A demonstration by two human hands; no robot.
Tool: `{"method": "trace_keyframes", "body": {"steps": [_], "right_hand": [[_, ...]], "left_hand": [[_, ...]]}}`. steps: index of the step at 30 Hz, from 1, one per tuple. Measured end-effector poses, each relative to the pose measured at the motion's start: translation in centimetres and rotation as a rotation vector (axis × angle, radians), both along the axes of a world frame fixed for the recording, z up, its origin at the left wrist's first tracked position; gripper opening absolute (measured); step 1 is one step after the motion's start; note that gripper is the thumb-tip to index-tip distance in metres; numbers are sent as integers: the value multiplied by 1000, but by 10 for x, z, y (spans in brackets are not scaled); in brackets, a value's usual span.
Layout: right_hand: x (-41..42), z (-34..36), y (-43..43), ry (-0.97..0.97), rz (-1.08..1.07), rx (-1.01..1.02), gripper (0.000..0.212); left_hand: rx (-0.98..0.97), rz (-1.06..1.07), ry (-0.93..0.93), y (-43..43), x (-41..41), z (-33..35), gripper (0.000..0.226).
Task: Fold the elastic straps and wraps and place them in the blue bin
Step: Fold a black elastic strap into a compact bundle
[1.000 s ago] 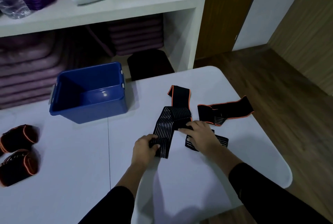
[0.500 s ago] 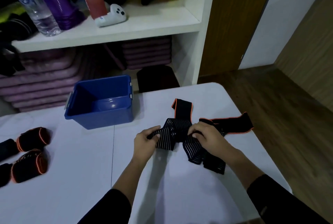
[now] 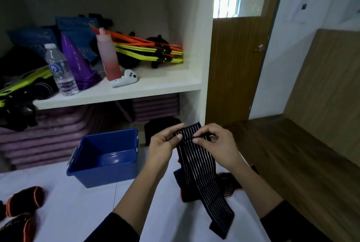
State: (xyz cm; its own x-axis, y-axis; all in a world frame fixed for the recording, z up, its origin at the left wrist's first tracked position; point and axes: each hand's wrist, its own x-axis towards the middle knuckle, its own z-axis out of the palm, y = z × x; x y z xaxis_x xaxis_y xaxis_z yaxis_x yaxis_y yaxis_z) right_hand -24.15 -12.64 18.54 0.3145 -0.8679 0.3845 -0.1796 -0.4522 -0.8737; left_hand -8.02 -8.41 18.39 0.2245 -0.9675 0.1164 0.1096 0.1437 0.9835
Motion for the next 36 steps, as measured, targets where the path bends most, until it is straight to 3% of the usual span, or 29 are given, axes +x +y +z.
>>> {"method": "trace_keyframes", "body": {"steps": [4, 10, 17, 21, 24, 28, 31, 36], "right_hand": [[2, 12, -5, -12, -90, -56, 15], [3, 28, -6, -45, -9, -46, 16], [13, 45, -9, -133, -7, -102, 12], [17, 54, -8, -162, 29, -120, 26], [20, 55, -7, -165, 41, -85, 41], [24, 53, -10, -182, 37, -15, 23], [27, 55, -12, -206, 18, -12, 14], [39, 58, -8, -222, -31, -32, 13]], "left_hand": [[2, -66, 37, -1, -5, 19, 31], [-4, -111, -27, 1, -3, 36, 32], [-80, -138, 43, 6, 0, 49, 32], [-95, -27, -15, 8, 0, 50, 37], [-93, 81, 50, 7, -1, 52, 29], [-107, 171, 81, 5, -2, 56, 17], [-129, 240, 14, 6, -1, 60, 10], [-178, 319, -185, 5, 11, 59, 18]]}}
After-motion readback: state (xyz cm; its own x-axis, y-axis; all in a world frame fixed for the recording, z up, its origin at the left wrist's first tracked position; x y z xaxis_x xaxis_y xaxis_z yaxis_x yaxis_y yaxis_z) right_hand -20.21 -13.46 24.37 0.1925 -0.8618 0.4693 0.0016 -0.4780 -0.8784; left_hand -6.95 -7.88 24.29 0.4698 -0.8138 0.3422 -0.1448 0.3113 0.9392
